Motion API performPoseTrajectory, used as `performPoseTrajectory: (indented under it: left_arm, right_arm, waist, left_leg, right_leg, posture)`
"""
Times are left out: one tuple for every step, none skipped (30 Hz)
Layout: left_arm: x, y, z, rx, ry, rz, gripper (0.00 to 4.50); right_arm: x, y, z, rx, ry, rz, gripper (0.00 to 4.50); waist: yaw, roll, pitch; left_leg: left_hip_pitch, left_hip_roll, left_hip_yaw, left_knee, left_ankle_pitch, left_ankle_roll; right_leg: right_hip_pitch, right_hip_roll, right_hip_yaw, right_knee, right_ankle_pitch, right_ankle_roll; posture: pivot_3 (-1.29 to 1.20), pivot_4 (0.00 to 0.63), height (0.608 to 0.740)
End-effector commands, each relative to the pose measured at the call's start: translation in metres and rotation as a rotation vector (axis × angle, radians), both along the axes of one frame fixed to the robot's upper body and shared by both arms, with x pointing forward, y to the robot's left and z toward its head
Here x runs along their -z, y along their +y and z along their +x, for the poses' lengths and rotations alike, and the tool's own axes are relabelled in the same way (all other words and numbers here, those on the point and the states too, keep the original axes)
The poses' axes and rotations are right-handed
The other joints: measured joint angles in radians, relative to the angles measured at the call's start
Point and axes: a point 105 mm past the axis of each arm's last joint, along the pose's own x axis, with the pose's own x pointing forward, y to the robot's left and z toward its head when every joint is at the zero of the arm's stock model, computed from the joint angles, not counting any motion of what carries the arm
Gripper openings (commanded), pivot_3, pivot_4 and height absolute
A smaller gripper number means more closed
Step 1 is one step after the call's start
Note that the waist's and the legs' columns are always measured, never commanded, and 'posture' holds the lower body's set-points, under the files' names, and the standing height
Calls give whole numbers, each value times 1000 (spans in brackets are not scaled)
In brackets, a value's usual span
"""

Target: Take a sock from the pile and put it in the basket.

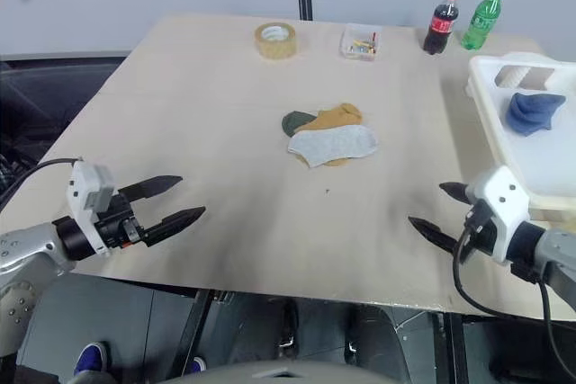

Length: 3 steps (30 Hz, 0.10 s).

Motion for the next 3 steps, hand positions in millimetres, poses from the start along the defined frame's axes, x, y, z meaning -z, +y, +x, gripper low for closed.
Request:
performPoseTrajectory:
  left_arm:
    - [-12, -2, -1, 6, -37, 8, 4437]
    - [-12, -2, -2, 8, -31, 2, 4437]
    - [-11, -2, -3, 12, -24, 0, 4437]
  right_arm:
    - [-13, 5, -3, -38, -58, -13, 4500]
    - [-13, 5, -2, -34, -71, -24, 4500]
    - [-13, 5, -1, -37, -78, -35, 4500]
  waist:
    - [0, 0, 0]
    - [0, 0, 0]
    - [0, 0, 0]
  left_leg:
    - [0, 0, 0, 0, 0, 0]
    - [0, 0, 0, 0, 0, 0]
    - [0, 0, 0, 0, 0, 0]
  right_leg:
    - [0, 0, 0, 0, 0, 0]
    - [0, 0, 0, 0, 0, 0]
    - [0, 0, 0, 0, 0, 0]
  posture:
    - [0, 150, 740]
    - [0, 150, 740]
    - [0, 150, 740]
